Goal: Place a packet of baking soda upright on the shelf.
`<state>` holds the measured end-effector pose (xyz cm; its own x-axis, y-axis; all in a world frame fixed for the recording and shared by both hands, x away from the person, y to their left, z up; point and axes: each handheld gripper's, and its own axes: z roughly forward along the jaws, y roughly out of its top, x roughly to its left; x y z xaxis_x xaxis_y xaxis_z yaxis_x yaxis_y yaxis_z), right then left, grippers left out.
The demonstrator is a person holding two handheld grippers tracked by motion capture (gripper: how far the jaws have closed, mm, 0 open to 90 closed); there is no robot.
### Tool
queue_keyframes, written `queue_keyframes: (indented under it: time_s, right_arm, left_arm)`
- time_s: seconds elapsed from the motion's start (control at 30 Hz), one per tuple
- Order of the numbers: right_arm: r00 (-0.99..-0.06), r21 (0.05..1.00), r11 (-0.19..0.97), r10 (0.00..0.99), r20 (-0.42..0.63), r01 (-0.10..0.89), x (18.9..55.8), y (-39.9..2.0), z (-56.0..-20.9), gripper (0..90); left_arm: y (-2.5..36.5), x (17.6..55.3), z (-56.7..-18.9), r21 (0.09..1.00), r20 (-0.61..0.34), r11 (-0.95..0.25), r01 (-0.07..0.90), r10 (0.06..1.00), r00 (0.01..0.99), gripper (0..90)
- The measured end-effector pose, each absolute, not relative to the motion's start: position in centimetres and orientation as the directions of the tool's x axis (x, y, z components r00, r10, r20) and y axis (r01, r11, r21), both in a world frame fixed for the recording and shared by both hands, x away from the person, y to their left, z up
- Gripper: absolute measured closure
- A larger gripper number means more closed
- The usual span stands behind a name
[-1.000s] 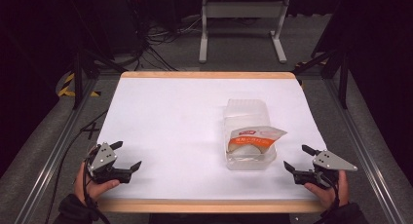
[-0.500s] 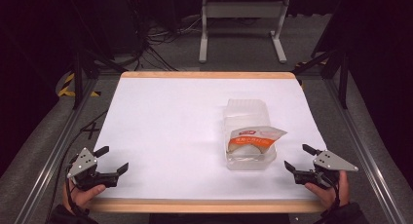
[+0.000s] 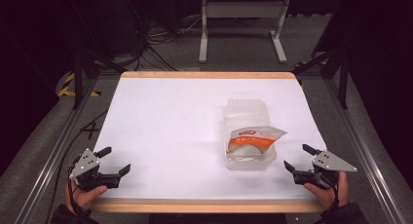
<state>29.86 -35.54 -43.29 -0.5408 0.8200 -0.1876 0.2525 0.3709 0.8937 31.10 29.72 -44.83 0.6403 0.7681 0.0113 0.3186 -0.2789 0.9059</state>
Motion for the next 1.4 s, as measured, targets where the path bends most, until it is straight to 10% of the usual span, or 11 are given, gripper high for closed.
queue_keyframes:
  time_s: [1.4]
  right_arm:
    - [-0.544, 0.894, 0.363, 0.821, -0.173, 0.264, 30.2, -35.8, -43.6, 13.2]
  left_arm:
    - [25.5, 33.1, -43.1, 0.920, 0.020, -0.263, 0.291, 0.772, 0.635, 7.5]
